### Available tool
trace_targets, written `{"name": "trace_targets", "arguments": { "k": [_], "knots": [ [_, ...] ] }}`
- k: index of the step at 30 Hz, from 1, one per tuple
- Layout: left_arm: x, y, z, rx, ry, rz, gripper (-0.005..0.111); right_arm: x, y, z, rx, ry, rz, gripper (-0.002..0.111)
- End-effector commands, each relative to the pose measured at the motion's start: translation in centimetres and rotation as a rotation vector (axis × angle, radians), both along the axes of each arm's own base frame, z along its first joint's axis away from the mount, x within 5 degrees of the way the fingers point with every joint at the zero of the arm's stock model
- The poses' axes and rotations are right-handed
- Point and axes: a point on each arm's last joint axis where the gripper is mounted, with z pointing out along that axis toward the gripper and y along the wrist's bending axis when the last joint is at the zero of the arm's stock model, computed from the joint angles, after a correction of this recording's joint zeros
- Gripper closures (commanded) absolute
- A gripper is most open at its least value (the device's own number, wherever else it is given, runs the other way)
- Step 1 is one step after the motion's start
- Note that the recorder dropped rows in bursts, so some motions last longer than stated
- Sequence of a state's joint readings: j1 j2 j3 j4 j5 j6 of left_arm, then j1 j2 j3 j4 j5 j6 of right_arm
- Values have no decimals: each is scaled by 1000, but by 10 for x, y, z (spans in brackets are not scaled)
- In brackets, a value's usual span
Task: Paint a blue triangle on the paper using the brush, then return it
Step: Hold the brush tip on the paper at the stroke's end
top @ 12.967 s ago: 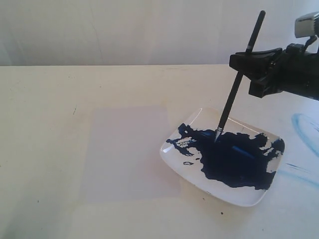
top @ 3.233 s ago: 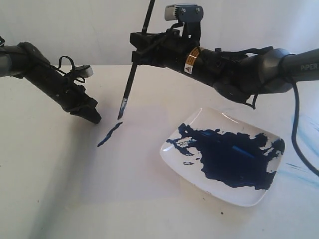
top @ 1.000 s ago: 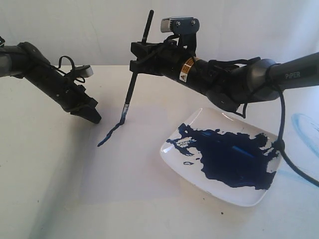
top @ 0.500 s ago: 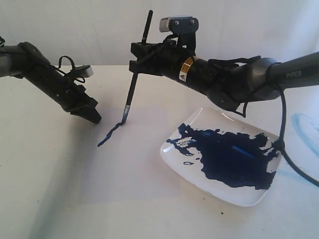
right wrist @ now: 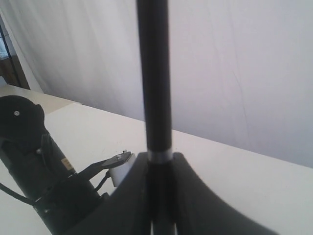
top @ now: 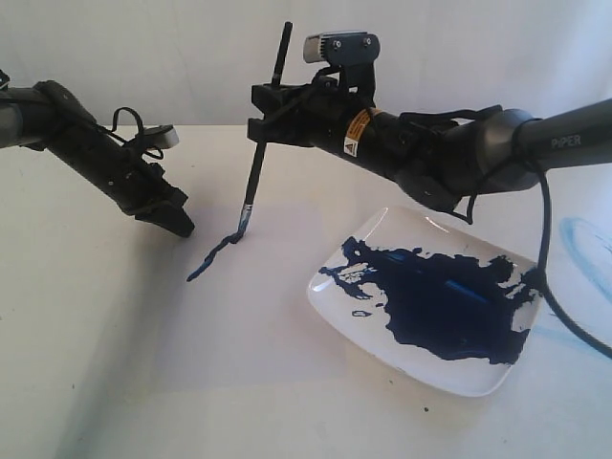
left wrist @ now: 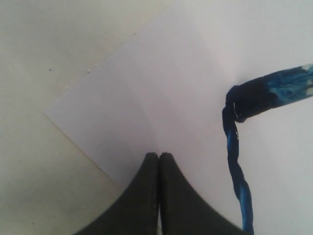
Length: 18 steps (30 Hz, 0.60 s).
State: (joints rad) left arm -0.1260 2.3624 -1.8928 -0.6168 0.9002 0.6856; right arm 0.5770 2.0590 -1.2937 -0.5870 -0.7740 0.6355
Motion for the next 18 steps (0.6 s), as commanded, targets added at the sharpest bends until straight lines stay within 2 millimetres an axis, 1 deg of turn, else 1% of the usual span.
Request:
{"name": "trace_targets", "arguments": {
  "k": [1, 7, 18],
  "knots": [
    [-1, -2, 0, -13, 16, -8, 107, -2, 0, 7, -10, -22, 6, 108],
    [-1, -2, 0, -13, 16, -8, 107, -2, -1, 10, -8, -28, 7, 108],
    [-1, -2, 0, -13, 16, -8, 107, -4, 0, 9, -26, -39, 24, 108]
  ]
}}
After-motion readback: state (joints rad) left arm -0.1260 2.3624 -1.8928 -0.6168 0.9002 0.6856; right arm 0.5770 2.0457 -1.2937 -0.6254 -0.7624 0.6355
